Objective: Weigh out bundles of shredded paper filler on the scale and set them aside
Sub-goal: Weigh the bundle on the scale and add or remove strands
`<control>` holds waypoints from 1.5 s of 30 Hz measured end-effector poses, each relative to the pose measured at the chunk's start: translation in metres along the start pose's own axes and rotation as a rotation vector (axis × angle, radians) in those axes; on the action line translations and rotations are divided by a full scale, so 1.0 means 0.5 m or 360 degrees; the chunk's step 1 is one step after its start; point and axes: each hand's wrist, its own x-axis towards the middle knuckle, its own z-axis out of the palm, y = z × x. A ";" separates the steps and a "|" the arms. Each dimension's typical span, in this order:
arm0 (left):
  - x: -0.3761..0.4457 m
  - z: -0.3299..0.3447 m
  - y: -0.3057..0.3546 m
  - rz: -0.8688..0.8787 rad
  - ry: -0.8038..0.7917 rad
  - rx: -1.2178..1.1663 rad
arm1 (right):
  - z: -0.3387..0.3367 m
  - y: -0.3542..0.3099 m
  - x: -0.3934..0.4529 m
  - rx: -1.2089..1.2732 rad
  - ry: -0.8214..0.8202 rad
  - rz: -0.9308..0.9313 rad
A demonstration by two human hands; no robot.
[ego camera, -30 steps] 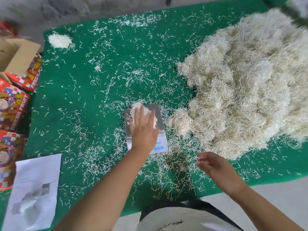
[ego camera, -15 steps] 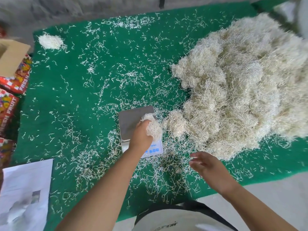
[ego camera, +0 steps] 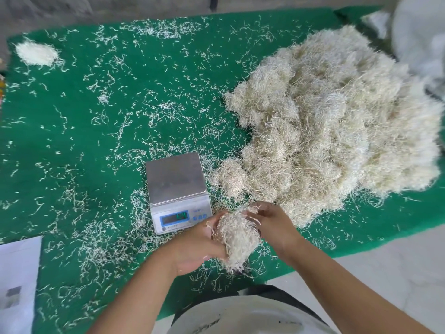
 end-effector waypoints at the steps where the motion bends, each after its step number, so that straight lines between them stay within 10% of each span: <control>1: -0.002 -0.003 -0.005 -0.0001 -0.0118 -0.0087 | 0.000 -0.003 0.004 0.0042 0.0001 0.0003; 8: 0.020 0.059 -0.008 -0.0113 0.0419 -0.0300 | -0.017 -0.006 0.014 -0.0053 0.0030 -0.0115; 20: -0.046 -0.096 0.018 0.0042 0.1033 0.0037 | -0.257 0.000 0.087 0.1050 0.0890 0.0260; 29: -0.030 -0.039 0.056 0.0109 0.1060 -0.0077 | -0.123 -0.024 0.025 0.0224 0.0423 -0.0054; 35: 0.019 0.079 0.106 0.0468 0.1105 -0.0361 | 0.025 -0.093 -0.046 0.0640 -0.0485 -0.0118; 40: 0.044 0.128 0.111 0.0991 0.1320 0.0674 | 0.065 -0.141 -0.054 0.1429 -0.0598 0.0412; 45: 0.031 0.135 0.117 0.1209 0.1346 0.1104 | 0.064 -0.183 -0.045 0.1601 -0.0618 0.0343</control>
